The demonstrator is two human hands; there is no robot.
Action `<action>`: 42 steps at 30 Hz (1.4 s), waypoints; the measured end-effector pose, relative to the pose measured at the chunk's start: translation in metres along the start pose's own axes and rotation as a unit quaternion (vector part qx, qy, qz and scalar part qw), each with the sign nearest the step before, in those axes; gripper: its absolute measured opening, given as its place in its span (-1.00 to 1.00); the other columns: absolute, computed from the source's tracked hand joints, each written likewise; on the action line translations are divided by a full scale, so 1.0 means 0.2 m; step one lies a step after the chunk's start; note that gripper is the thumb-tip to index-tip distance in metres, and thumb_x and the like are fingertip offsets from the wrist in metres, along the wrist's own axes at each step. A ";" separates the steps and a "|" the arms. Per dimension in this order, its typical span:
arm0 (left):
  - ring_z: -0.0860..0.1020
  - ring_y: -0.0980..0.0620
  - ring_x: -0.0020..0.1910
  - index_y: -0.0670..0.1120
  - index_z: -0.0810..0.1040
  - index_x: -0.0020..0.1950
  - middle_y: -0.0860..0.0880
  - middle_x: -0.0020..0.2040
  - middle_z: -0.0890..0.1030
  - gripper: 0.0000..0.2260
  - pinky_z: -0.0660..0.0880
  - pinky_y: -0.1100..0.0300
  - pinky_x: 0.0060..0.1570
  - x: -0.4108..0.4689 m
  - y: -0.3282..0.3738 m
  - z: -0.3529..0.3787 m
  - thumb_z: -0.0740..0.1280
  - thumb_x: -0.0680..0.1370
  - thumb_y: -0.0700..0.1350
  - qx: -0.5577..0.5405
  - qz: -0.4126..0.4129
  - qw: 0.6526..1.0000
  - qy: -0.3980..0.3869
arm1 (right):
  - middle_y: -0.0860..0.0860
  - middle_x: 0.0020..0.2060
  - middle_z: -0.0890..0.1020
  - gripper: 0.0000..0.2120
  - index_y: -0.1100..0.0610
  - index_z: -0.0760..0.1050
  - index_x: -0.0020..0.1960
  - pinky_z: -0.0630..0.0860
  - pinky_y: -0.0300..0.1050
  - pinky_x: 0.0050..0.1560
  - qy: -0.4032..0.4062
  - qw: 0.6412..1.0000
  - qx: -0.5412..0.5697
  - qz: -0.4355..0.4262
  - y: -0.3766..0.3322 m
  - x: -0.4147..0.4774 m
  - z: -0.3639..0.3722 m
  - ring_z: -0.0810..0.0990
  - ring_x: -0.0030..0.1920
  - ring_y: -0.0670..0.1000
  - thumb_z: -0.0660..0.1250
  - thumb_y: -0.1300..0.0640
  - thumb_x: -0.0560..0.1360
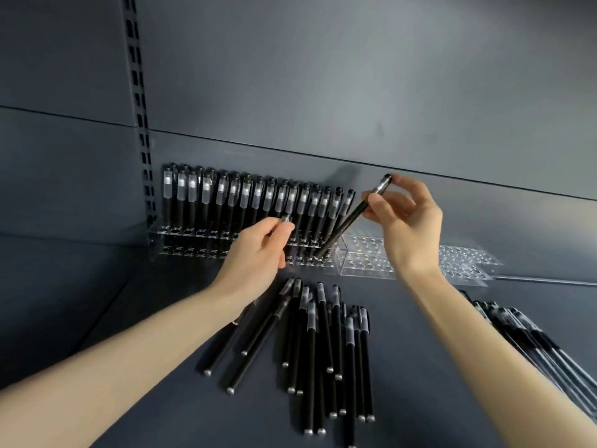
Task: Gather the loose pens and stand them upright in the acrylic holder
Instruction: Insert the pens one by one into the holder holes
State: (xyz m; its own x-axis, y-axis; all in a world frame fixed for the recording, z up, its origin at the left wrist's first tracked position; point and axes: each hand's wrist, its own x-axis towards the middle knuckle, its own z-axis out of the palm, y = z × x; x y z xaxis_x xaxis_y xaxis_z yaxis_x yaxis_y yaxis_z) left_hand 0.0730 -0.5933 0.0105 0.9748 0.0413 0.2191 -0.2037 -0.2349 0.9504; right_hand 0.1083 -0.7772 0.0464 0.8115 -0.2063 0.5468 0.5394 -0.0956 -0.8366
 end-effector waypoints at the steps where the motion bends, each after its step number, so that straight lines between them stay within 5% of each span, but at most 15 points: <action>1: 0.30 0.16 -0.52 -0.05 0.54 0.05 0.03 -0.39 0.45 -0.76 0.23 0.29 -0.50 0.03 0.00 0.01 0.14 0.63 0.03 -0.011 -0.012 1.000 0.005 | 0.04 -0.19 0.66 -0.74 0.10 0.40 0.13 0.61 -0.05 0.01 0.009 1.000 -0.020 -0.016 0.02 0.03 -0.01 0.66 -0.19 -0.05 0.33 0.33 0.51; 6: 0.31 0.11 -0.45 -0.20 0.51 0.01 0.01 -0.34 0.46 -0.81 0.25 0.25 -0.47 0.06 -0.03 0.06 0.18 0.63 -0.11 -0.081 -0.036 0.996 -0.010 | -0.08 -0.16 0.59 -0.68 -0.04 0.42 0.12 0.57 0.14 0.04 0.032 0.992 -0.090 -0.082 0.10 0.13 -0.01 0.64 -0.16 0.04 0.33 0.32 0.50; 11: 0.23 0.14 -0.54 0.01 0.52 0.12 -0.02 -0.36 0.46 -0.85 0.14 0.31 -0.57 0.05 -0.05 0.06 0.18 0.63 -0.11 -0.128 -0.030 0.991 -0.028 | -0.08 -0.20 0.54 -0.68 0.00 0.46 0.16 0.56 -0.13 0.00 0.010 0.981 -0.142 -0.134 0.14 0.17 0.00 0.63 -0.14 0.09 0.33 0.33 0.50; 17: 0.22 0.10 -0.49 -0.17 0.49 0.13 0.05 -0.42 0.48 -0.79 0.10 0.24 -0.50 0.05 -0.07 0.07 0.18 0.62 -0.08 -0.137 -0.038 0.989 -0.034 | 0.00 -0.16 0.56 -0.66 0.10 0.49 0.23 0.48 -0.32 -0.08 -0.014 0.973 -0.165 -0.159 0.18 0.19 0.01 0.61 -0.13 0.08 0.35 0.33 0.49; 28: 0.25 0.10 -0.50 -0.25 0.46 0.16 0.04 -0.43 0.50 -0.75 0.12 0.22 -0.48 0.04 -0.06 0.08 0.19 0.62 -0.09 -0.136 -0.045 0.989 -0.046 | -0.06 -0.20 0.54 -0.67 0.14 0.50 0.22 0.47 -0.36 -0.13 -0.019 0.963 -0.193 -0.185 0.21 0.20 0.02 0.60 -0.16 0.05 0.36 0.34 0.48; 33: 0.27 0.08 -0.49 -0.28 0.48 0.15 0.02 -0.43 0.51 -0.73 0.16 0.23 -0.49 0.04 -0.07 0.08 0.20 0.61 -0.10 -0.136 -0.049 0.988 -0.044 | -0.11 -0.26 0.59 -0.70 0.16 0.47 0.17 0.47 -0.42 -0.17 -0.065 0.963 -0.228 -0.127 0.23 0.17 0.01 0.61 -0.21 -0.04 0.37 0.33 0.47; 42: 0.30 0.07 -0.49 -0.11 0.52 0.13 0.00 -0.42 0.50 -0.81 0.18 0.21 -0.52 0.04 -0.07 0.09 0.22 0.60 -0.06 -0.157 -0.046 0.986 -0.042 | -0.03 -0.25 0.63 -0.78 0.12 0.48 0.12 0.59 0.05 -0.06 -0.095 0.955 -0.271 -0.078 0.23 0.16 -0.02 0.66 -0.24 0.01 0.34 0.29 0.50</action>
State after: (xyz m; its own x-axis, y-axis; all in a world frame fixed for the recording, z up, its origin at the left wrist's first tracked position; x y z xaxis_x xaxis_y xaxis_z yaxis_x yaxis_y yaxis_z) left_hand 0.0845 -0.6064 -0.0045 0.9918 -0.0346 0.1233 -0.1203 0.0782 0.9897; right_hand 0.1573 -0.7913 0.0251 0.7844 0.0278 0.6196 0.5040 -0.6108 -0.6106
